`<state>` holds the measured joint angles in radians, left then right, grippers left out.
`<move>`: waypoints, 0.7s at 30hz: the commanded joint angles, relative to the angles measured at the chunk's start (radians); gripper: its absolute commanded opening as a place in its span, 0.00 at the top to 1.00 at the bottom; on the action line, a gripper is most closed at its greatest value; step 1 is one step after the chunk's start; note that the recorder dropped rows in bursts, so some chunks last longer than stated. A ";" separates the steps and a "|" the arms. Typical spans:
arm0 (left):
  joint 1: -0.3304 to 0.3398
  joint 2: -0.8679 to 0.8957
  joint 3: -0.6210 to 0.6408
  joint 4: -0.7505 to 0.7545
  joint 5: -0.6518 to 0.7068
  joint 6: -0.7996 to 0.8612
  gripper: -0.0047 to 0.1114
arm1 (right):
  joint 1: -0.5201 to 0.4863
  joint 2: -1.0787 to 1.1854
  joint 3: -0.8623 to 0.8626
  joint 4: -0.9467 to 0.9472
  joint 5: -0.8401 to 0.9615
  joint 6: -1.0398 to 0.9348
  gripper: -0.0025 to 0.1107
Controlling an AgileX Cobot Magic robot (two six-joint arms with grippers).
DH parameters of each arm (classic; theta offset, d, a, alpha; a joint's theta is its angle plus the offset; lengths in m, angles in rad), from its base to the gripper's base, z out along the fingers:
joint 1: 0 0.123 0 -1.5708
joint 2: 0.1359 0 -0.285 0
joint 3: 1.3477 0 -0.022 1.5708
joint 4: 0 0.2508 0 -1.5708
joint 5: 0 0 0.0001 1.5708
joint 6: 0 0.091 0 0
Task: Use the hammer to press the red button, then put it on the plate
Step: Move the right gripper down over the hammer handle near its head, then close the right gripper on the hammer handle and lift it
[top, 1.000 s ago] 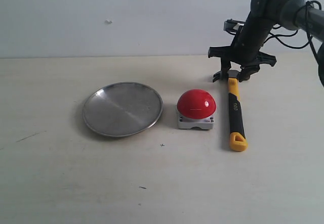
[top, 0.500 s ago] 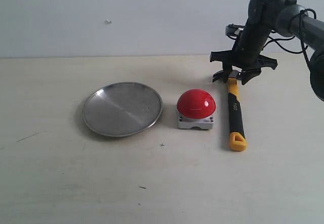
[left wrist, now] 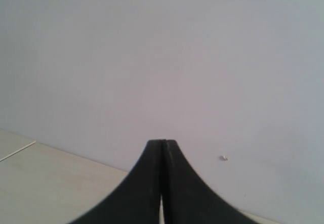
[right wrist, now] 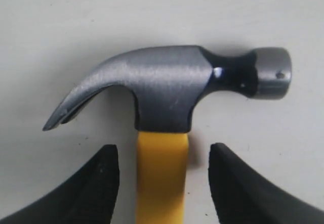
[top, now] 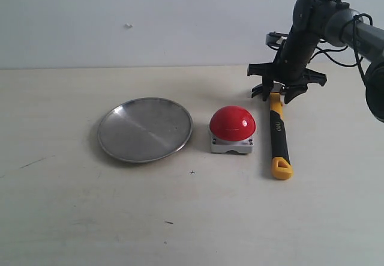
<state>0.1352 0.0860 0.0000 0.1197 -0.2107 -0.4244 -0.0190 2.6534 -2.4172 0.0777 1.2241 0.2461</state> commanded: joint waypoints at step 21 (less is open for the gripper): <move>0.003 -0.005 0.000 0.001 -0.001 0.001 0.96 | -0.004 0.045 -0.009 -0.068 -0.003 -0.048 0.77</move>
<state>0.1352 0.0860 0.0000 0.1197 -0.2107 -0.4225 -0.0190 2.6788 -2.4296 0.0363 1.2208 0.2271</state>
